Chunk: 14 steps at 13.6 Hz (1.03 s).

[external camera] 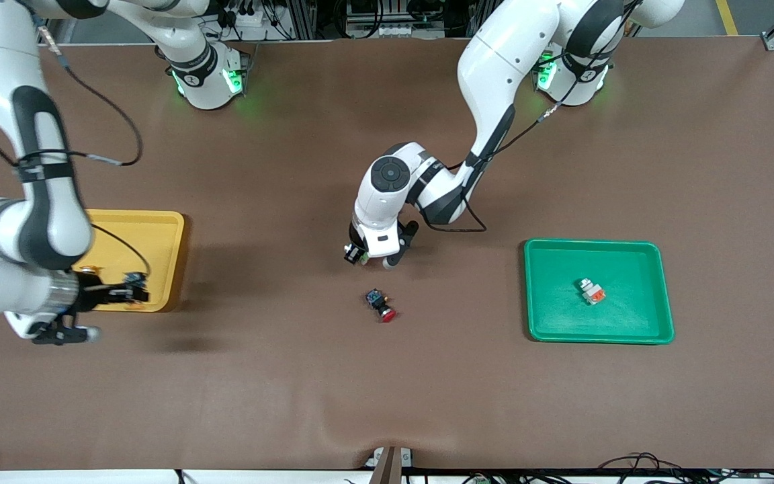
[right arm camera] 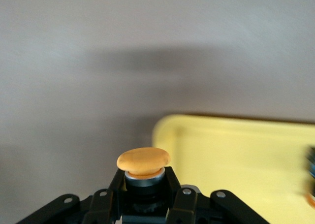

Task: Place green and yellow buttons in trays
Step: 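Carry the green switch to the green tray while the right gripper places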

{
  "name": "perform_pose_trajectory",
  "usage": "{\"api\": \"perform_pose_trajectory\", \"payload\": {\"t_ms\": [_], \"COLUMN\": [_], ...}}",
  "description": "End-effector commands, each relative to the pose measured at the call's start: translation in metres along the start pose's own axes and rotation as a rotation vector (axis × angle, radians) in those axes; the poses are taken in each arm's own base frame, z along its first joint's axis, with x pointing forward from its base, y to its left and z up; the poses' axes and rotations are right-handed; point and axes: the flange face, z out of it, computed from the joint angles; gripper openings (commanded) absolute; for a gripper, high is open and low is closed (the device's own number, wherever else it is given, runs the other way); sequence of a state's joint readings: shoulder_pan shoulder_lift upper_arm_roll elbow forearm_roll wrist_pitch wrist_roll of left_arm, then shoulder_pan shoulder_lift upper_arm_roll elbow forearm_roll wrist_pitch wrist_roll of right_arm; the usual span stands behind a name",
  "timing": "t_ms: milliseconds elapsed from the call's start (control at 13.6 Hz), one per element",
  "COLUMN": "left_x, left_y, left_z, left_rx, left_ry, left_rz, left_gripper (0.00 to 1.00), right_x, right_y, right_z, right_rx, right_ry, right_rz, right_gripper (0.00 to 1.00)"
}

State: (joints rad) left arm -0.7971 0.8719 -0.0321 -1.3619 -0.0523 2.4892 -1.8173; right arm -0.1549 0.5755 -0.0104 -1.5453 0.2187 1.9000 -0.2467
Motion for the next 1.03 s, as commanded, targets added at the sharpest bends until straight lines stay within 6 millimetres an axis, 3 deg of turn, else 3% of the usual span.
{"api": "perform_pose_trajectory", "payload": {"t_ms": [0,74,147,294,441,515,662,957], "left_x": [0.056,0.078,0.109,0.17,0.243,0.271,0.324,0.427], "left_y": [0.027,0.035,0.041,0.046,0.043,0.041,0.024,-0.032], "left_z": [-0.07,-0.094,-0.116,-0.151,-0.186,-0.201,-0.21,-0.22], "left_rx": [0.004,0.007,0.017,0.052,0.092,0.101,0.167,0.269], "left_ry": [0.083,0.093,0.105,0.124,0.138,0.141,0.128,0.071], "left_rz": [0.06,0.094,0.115,0.17,0.233,0.271,0.349,0.528], "left_gripper": [0.0,0.0,0.0,0.0,0.0,0.0,0.0,0.0], "right_x": [-0.011,-0.011,-0.012,-0.011,-0.014,-0.018,-0.04,-0.093], "right_y": [0.014,0.019,0.02,0.012,0.004,-0.013,-0.036,-0.073], "right_z": [0.002,0.002,0.001,-0.004,-0.014,-0.03,-0.053,-0.106], "right_rx": [0.036,0.038,0.038,0.033,0.016,-0.027,-0.09,-0.102], "right_ry": [-0.034,-0.033,-0.033,-0.027,-0.036,-0.024,-0.018,0.016], "right_rz": [-0.026,-0.029,-0.027,-0.035,-0.053,-0.087,-0.121,-0.075], "right_gripper": [0.26,0.69,1.0,1.0,1.0,1.0,1.0,1.0]}}
